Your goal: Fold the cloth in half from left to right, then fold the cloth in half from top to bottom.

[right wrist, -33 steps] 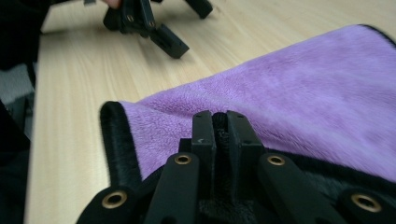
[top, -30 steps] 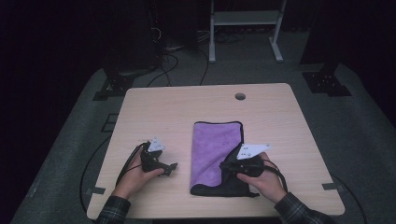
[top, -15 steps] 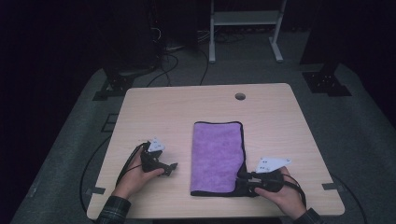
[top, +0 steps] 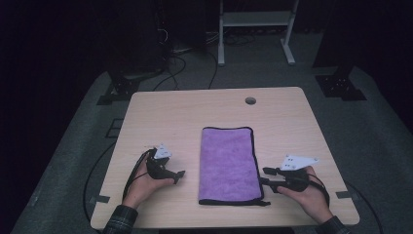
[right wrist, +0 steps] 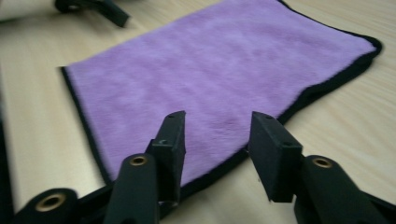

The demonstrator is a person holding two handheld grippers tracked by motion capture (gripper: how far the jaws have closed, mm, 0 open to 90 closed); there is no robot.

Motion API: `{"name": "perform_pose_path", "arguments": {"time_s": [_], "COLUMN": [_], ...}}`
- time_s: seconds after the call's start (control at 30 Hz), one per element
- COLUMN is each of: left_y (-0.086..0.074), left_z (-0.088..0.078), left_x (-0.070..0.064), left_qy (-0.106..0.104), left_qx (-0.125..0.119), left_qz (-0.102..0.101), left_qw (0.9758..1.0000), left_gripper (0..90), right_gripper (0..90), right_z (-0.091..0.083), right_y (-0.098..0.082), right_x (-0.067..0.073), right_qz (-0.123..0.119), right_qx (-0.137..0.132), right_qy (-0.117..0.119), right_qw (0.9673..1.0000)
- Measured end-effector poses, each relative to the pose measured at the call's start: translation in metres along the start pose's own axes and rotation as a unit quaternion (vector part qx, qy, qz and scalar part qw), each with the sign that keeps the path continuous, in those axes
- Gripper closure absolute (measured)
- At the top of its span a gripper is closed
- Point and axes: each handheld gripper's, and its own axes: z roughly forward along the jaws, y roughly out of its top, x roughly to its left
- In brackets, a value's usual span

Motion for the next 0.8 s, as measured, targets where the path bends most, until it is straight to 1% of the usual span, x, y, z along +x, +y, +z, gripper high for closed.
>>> {"name": "perform_pose_path", "arguments": {"time_s": [0.13, 0.23, 0.27, 0.4, 0.47, 0.5, 0.53, 0.57, 0.6, 0.63, 0.7, 0.73, 0.77, 0.8], "left_y": [0.0, -0.001, -0.001, 0.002, 0.004, 0.006, 0.008, 0.012, 0.015, 0.017, 0.025, 0.028, 0.031, 0.036], "left_z": [-0.001, -0.002, -0.003, -0.004, -0.004, -0.003, -0.002, 0.0, 0.001, 0.002, 0.005, 0.006, 0.008, 0.01], "left_x": [0.0, 0.001, 0.001, 0.004, 0.005, 0.006, 0.007, 0.007, 0.008, 0.008, 0.01, 0.01, 0.011, 0.013], "left_qy": [0.006, 0.009, 0.009, 0.009, 0.007, 0.006, 0.004, -0.004, -0.009, -0.01, -0.012, -0.013, -0.014, -0.019], "left_qx": [-0.002, -0.007, -0.009, -0.005, -0.009, -0.007, -0.002, -0.003, -0.003, -0.008, -0.004, -0.006, -0.01, -0.008], "left_qz": [-0.007, -0.006, -0.01, -0.008, -0.01, -0.008, -0.004, -0.006, -0.007, -0.006, 0.0, -0.002, -0.002, -0.003], "left_qw": [1.0, 0.9999, 0.9999, 0.9999, 0.9999, 0.9999, 1.0, 1.0, 0.9999, 0.9999, 0.9999, 0.9999, 0.9999, 0.9998], "left_gripper": [0.3, 4.1, 6.1, 15.8, 22.5, 23.8, 24.2, 26.6, 28.5, 29.6, 31.1, 31.1, 31.4, 33.1], "right_gripper": [49.4, 46.1, 45.7, 44.6, 44.4, 43.7, 43.0, 41.7, 41.4, 40.3, 39.7, 39.5, 39.1, 38.7], "right_z": [0.011, 0.019, 0.022, 0.031, 0.035, 0.037, 0.039, 0.041, 0.043, 0.045, 0.049, 0.051, 0.053, 0.055], "right_y": [0.004, 0.009, 0.011, 0.018, 0.021, 0.023, 0.025, 0.028, 0.03, 0.033, 0.037, 0.039, 0.041, 0.043], "right_x": [-0.015, -0.024, -0.028, -0.041, -0.047, -0.051, -0.054, -0.056, -0.06, -0.063, -0.068, -0.071, -0.074, -0.077], "right_qz": [0.002, -0.001, -0.003, -0.001, 0.003, 0.004, 0.004, 0.005, 0.009, 0.015, 0.013, 0.014, 0.017, 0.014], "right_qx": [-0.001, 0.002, 0.004, 0.01, 0.004, 0.003, 0.005, 0.005, -0.002, -0.002, 0.004, 0.001, 0.003, 0.005], "right_qy": [-0.013, -0.021, -0.024, -0.033, -0.034, -0.033, -0.033, -0.035, -0.037, -0.032, -0.033, -0.034, -0.032, -0.034], "right_qw": [0.9999, 0.9998, 0.9997, 0.9994, 0.9994, 0.9994, 0.9994, 0.9994, 0.9993, 0.9994, 0.9994, 0.9993, 0.9993, 0.9993]}}
